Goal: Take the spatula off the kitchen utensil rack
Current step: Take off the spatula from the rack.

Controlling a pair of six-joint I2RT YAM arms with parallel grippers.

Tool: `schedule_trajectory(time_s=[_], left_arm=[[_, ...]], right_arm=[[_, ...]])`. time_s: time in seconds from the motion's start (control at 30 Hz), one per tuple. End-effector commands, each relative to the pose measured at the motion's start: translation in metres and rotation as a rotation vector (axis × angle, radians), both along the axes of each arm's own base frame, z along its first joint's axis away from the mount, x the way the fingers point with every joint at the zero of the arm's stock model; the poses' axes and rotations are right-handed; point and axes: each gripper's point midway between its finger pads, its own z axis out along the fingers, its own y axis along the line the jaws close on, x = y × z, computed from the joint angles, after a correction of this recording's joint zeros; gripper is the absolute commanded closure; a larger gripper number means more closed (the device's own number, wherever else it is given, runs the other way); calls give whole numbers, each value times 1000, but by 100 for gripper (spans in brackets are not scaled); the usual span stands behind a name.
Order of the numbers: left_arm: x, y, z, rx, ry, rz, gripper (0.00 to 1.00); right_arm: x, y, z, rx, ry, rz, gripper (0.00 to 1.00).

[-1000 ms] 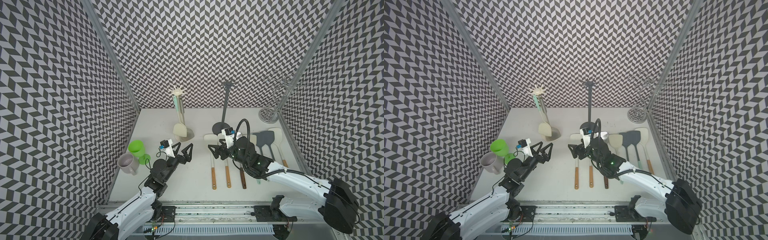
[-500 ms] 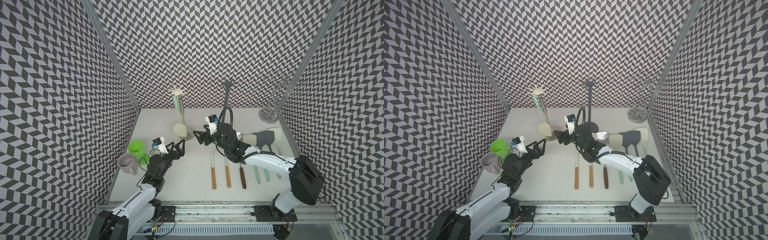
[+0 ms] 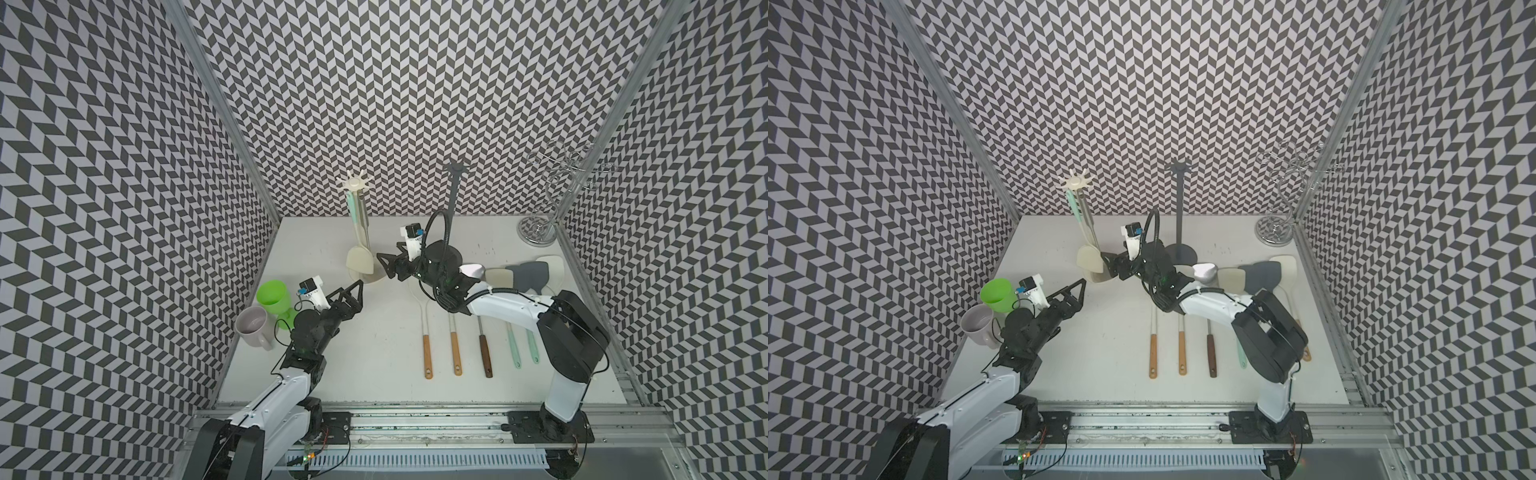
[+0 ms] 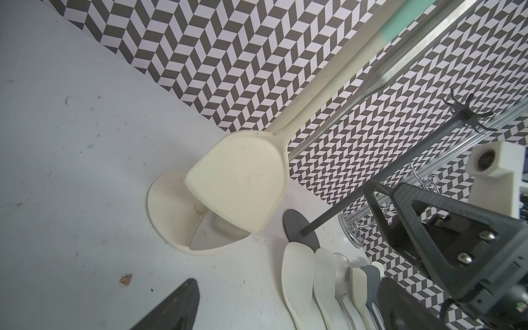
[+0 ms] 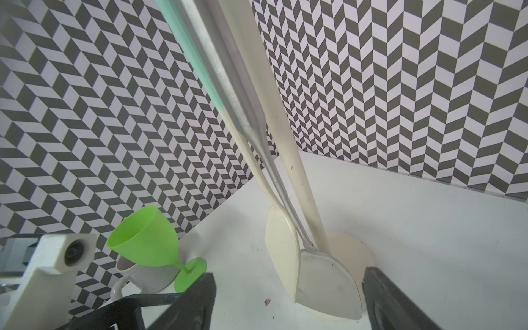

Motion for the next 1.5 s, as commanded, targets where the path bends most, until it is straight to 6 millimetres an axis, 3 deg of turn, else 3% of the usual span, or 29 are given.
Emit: schedule_trajectory(time_s=[0.0,0.43,0.97,1.33,1.47], left_arm=[[-1,5,6,-13,-18,9,1],[-1,20,2,-32,-3,50,1],[-5,28,8,-34,-31,81,1],[-6,27,10,-44,-37,71,1],[-7,28,11,-44,-39,76,1]], right_arm=[[12,10,27,103,-89,39,19],[47,47,12,170,-108,81,30],[59,53,9,76,-199,60,47],[87,60,7,40,-184,-21,64],[86,61,7,28,-191,-24,75]])
